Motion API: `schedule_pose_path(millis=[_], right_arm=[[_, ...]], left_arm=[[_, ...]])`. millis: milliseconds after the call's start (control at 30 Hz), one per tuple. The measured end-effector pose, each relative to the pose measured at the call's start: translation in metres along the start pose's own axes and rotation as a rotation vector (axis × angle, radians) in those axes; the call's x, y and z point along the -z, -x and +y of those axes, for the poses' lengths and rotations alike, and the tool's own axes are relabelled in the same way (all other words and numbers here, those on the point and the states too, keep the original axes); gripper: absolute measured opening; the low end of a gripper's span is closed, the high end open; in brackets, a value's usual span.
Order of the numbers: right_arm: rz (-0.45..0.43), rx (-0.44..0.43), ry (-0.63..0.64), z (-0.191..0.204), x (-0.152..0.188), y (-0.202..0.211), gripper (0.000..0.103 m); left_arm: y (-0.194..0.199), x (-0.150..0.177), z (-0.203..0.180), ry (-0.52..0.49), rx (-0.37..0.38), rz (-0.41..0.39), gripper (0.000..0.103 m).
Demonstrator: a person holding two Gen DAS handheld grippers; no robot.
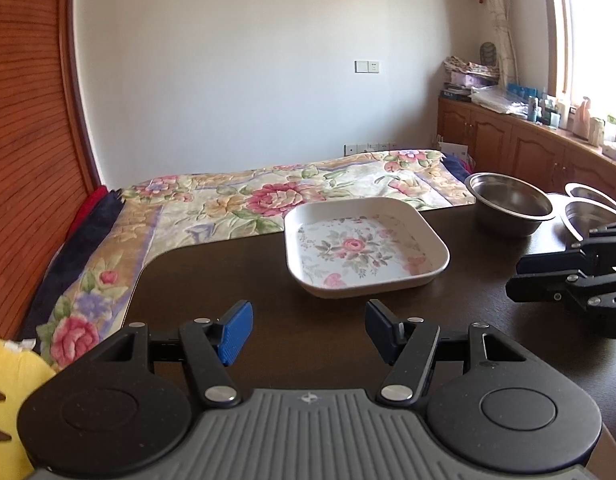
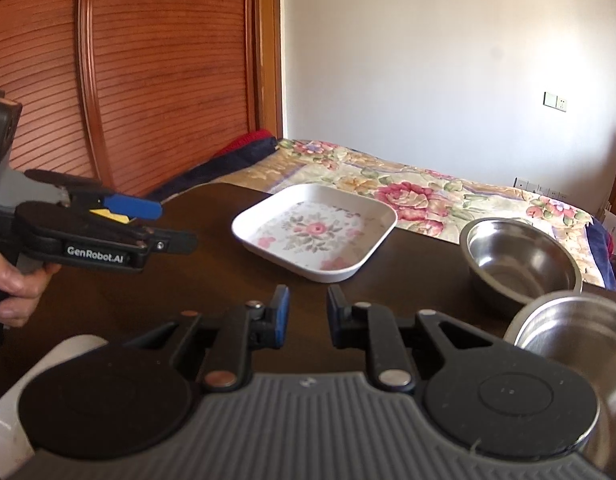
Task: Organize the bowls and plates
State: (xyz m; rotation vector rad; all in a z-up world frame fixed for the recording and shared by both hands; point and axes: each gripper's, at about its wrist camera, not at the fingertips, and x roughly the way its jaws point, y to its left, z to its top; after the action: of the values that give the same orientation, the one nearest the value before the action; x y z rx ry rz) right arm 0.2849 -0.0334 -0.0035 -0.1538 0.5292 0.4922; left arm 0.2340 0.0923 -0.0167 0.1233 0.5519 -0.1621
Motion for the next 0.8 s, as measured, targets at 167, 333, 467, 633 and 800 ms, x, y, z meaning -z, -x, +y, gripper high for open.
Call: schedule_pose_path(millis=[167, 333, 467, 633, 800], right_arm=[[0.028, 0.02, 0.027, -0.004, -0.013, -0.011, 0.027], [0.056, 0.018, 0.037, -0.01, -0.027, -0.026, 0.039], [0.084, 0.035, 0.04, -0.017, -0.038, -0.041, 0.039], [0.123, 0.031, 0.012, -0.027, -0.051, -0.059, 0.038], [0.171, 0.049, -0.001, -0.035, -0.057, -0.079, 0.037]], left_arm=[[-0.015, -0.009, 0.008, 0.013, 0.03, 0.004, 0.065], [-0.029, -0.019, 0.014, -0.003, 0.033, 0.008, 0.065], [-0.04, -0.026, 0.017, -0.012, 0.037, 0.008, 0.065], [-0.056, -0.033, 0.021, -0.015, 0.053, 0.017, 0.059], [-0.076, -0.038, 0.025, 0.003, 0.076, 0.041, 0.049]])
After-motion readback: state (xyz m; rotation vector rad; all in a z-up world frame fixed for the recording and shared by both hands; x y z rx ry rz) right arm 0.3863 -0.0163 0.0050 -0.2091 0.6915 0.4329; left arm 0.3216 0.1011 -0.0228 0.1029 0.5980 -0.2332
